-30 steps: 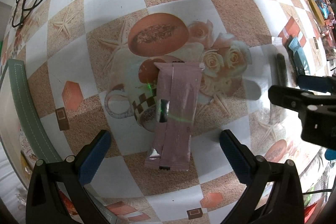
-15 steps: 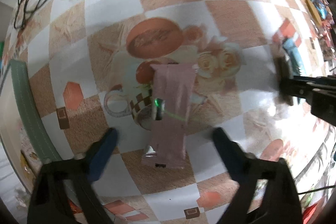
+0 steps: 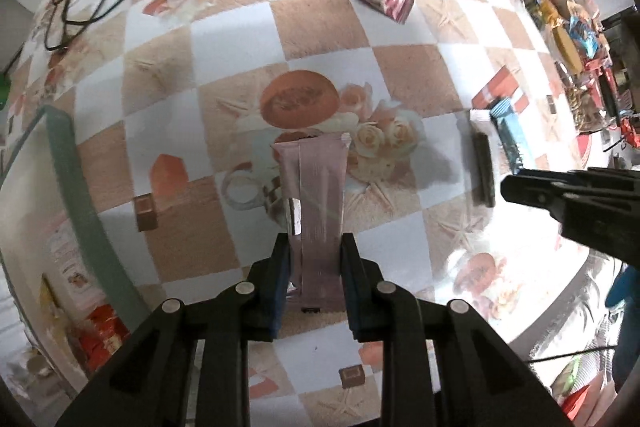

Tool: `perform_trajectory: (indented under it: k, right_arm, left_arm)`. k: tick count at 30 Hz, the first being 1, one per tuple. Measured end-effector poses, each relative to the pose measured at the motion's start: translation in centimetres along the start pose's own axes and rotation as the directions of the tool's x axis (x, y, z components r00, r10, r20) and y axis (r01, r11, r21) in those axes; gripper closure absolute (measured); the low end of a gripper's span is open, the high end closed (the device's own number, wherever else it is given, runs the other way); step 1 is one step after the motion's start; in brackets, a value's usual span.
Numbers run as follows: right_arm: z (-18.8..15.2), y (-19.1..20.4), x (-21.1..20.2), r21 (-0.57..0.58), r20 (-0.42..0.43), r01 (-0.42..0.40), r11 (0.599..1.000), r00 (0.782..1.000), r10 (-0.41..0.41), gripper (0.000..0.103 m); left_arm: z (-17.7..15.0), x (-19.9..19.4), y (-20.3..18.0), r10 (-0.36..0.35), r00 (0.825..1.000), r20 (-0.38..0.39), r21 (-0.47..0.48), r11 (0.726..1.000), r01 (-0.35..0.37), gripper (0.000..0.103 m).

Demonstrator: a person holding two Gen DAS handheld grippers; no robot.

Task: Organize snacks
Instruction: 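Carry both packets over the glass tray and open both tools to release them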

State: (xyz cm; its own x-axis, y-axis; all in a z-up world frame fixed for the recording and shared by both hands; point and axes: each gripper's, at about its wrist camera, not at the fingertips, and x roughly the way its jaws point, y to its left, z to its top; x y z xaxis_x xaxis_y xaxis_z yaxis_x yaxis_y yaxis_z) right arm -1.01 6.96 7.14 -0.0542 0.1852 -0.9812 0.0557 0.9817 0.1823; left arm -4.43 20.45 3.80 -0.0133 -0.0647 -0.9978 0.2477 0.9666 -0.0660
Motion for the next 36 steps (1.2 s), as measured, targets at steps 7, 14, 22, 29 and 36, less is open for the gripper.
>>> perform_trajectory:
  k: [7,14,22,29,36]
  right_arm:
    - [0.9,-1.0,1.9,0.022,-0.011,0.088,0.996,0.996,-0.088,0.072]
    - [2.5,-1.2,3.7,0.025,-0.034,0.111,0.994,0.993,-0.11,0.071]
    - [2.5,1.0,2.6,-0.021,-0.029,0.084,0.996,0.996,-0.085,0.088]
    - [1.4,2.8,-1.4,-0.063,-0.003,-0.02,0.998,1.0,0.02,0.088]
    - [1.0,8.1,-2.3,-0.193,-0.001,-0.068,0.979,0.998,0.069,0.088]
  left_arm:
    - [-1.4,-3.2,1.3,0.004,0.999,0.052,-0.045,0.999,-0.002,0.077]
    - [-2.9,-4.8,3.8,0.012,0.999,0.049,-0.092,0.996,-0.007,0.077]
    - [-4.0,-5.9,5.2,0.02,0.997,0.068,-0.13,0.991,-0.011,0.077]
    - [-4.7,-6.8,6.7,0.027,0.995,0.096,-0.178,0.984,-0.01,0.077]
    - [-6.3,-8.4,10.2,0.057,0.99,0.132,-0.26,0.965,-0.021,0.077]
